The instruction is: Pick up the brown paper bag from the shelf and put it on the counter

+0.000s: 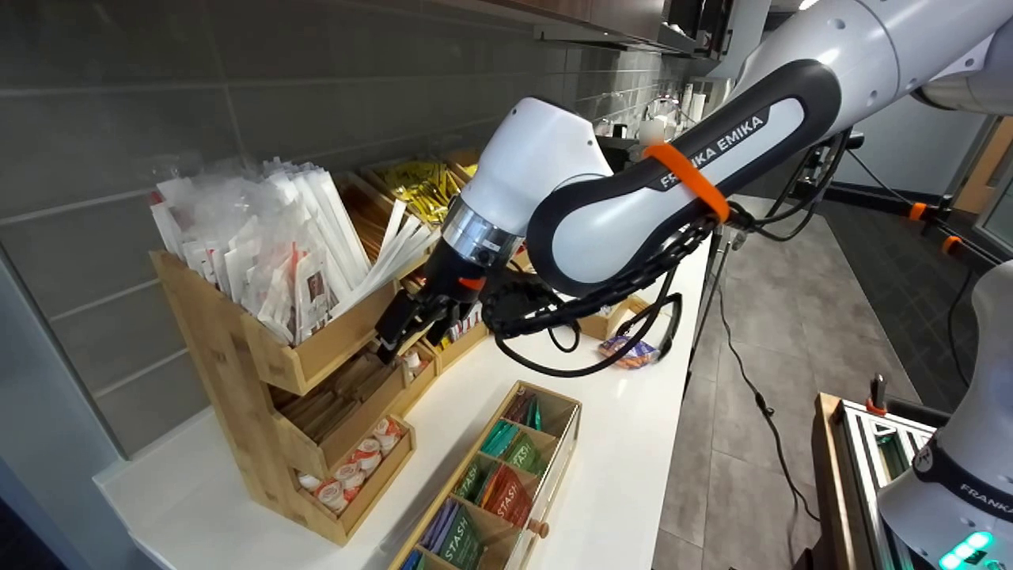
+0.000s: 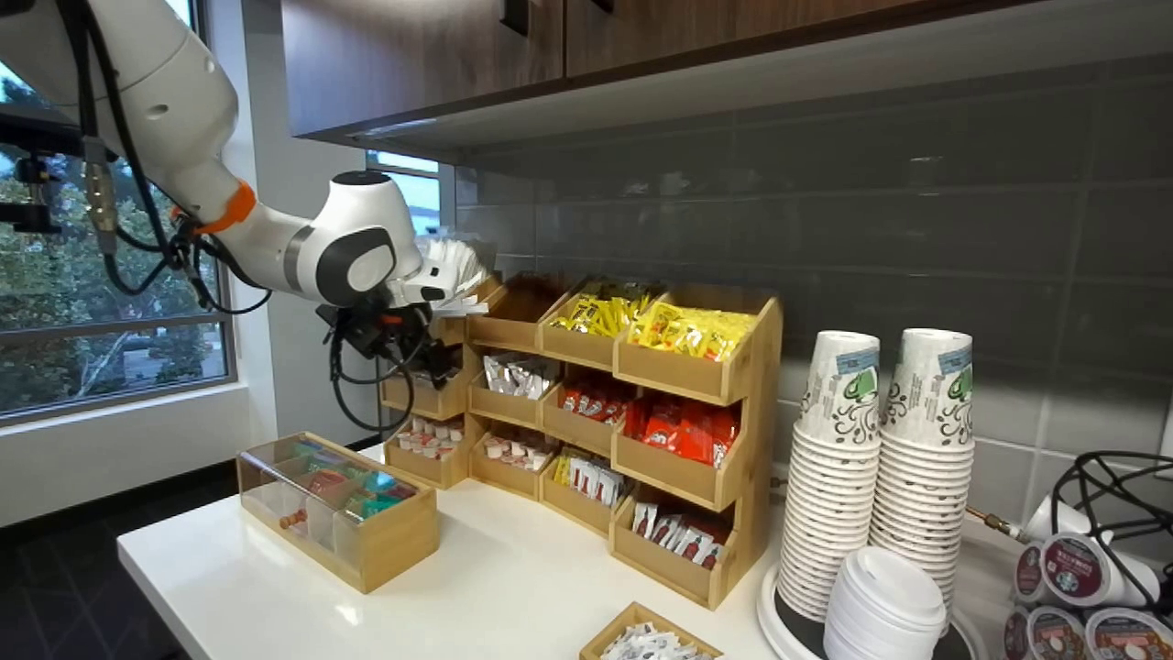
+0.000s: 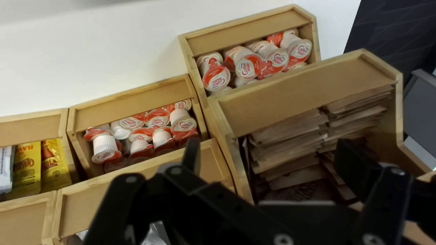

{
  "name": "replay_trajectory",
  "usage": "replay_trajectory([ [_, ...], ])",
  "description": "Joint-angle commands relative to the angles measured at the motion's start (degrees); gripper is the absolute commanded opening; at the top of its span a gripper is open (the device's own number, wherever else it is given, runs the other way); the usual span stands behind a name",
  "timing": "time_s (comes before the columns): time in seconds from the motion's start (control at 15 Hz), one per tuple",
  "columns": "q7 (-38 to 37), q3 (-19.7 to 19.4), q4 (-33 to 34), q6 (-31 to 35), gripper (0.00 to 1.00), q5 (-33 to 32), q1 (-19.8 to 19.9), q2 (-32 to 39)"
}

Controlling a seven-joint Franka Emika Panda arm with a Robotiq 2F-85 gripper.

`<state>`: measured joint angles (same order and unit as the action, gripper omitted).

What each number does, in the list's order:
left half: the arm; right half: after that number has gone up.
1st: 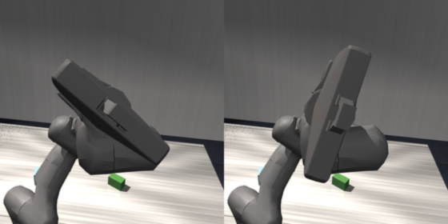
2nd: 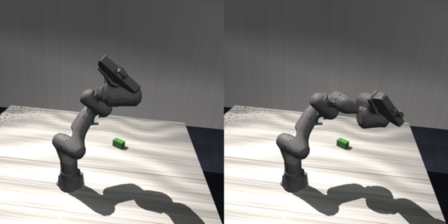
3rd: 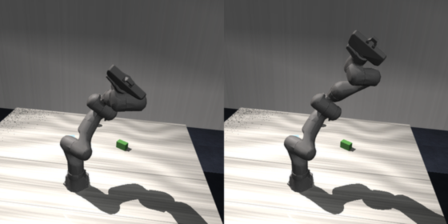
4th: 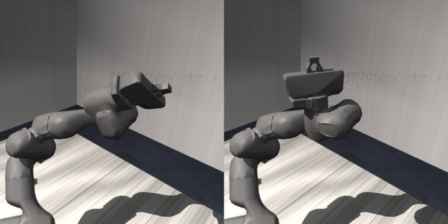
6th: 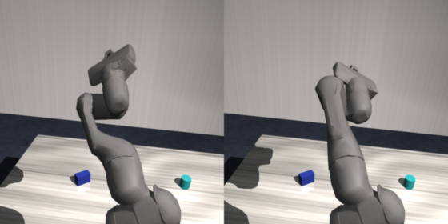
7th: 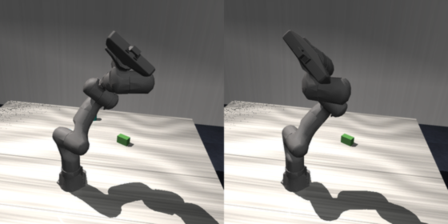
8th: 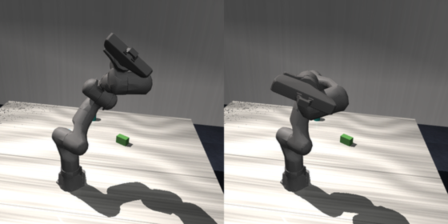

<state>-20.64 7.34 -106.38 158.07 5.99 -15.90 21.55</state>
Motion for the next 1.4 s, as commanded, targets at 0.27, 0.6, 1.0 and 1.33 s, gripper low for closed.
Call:
replay_trajectory([
  [0.27, -1.36, -0.68, 2.43, 1.82, 1.00, -0.42, -1.17, 2.62],
  [0.6, -0.49, -0.03, 4.38, 1.13, 1.00, 0.10, -1.29, 4.07],
  [1.0, 0.24, -0.12, 6.30, 1.38, 0.96, -0.20, -1.89, 6.04],
  [1.33, 1.08, -0.13, 7.45, 1.60, 0.86, -0.22, -2.11, 7.05],
])
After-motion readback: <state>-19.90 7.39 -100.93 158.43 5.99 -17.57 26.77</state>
